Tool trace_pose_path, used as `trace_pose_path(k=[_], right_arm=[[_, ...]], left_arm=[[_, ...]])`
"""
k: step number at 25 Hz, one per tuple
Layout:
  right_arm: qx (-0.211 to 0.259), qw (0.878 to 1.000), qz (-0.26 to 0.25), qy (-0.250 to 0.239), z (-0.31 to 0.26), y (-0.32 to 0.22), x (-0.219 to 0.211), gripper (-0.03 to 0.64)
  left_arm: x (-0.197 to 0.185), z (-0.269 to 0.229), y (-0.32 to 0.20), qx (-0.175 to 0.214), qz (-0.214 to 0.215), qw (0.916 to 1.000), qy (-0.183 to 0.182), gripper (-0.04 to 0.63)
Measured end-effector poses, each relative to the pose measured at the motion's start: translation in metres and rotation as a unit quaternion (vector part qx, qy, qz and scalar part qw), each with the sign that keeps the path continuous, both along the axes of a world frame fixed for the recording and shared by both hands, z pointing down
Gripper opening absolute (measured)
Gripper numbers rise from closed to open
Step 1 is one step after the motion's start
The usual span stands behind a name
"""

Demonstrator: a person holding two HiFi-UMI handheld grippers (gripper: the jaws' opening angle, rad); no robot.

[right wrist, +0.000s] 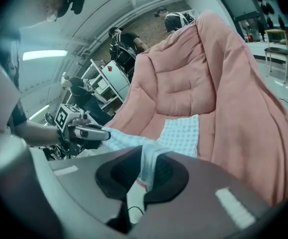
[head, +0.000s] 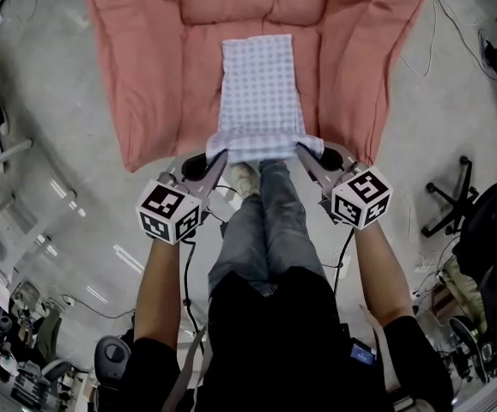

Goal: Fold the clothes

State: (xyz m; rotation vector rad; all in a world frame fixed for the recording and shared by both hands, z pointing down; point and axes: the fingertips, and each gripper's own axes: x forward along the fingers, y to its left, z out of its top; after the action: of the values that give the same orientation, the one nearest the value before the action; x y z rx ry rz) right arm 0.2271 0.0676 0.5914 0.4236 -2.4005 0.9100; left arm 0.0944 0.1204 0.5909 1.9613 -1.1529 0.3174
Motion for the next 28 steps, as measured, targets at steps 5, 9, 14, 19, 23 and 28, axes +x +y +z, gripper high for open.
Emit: trace_pose_path(k=[5,9,14,19,23,28], right_arm=[[0.012,1.0,0.004,-0.006,-0.001,-0.045,-0.016,0.014],[0.016,1.0,0.013,-0.002,0.006,-0.079,-0.028,0.014],[0.034,0.999,0.009,0.012,0.017,-0.117,-0.046,0.015],[0.035,0.999,0.007,0.023,0.028,-0.145,-0.056,0.018],[0.035,0.999,0.009,0.039,0.043,-0.164,-0.067,0.021],[0.03,0.999,0.002,0.045,0.055,-0.179,-0.078,0.026]], left_arm=[[-0.014,-0.002,-0.043,0.01,-0.016,0.9998,-0.006,0.031],[-0.026,0.002,-0.076,0.015,-0.031,0.9993,-0.014,0.031],[-0.045,0.016,-0.115,0.015,-0.038,0.9988,-0.027,0.032],[-0.054,0.026,-0.141,0.01,-0.036,0.9986,-0.038,0.032],[-0.062,0.042,-0.158,-0.003,-0.04,0.9985,-0.037,0.035],[-0.074,0.055,-0.175,-0.016,-0.051,0.9979,-0.036,0.04]])
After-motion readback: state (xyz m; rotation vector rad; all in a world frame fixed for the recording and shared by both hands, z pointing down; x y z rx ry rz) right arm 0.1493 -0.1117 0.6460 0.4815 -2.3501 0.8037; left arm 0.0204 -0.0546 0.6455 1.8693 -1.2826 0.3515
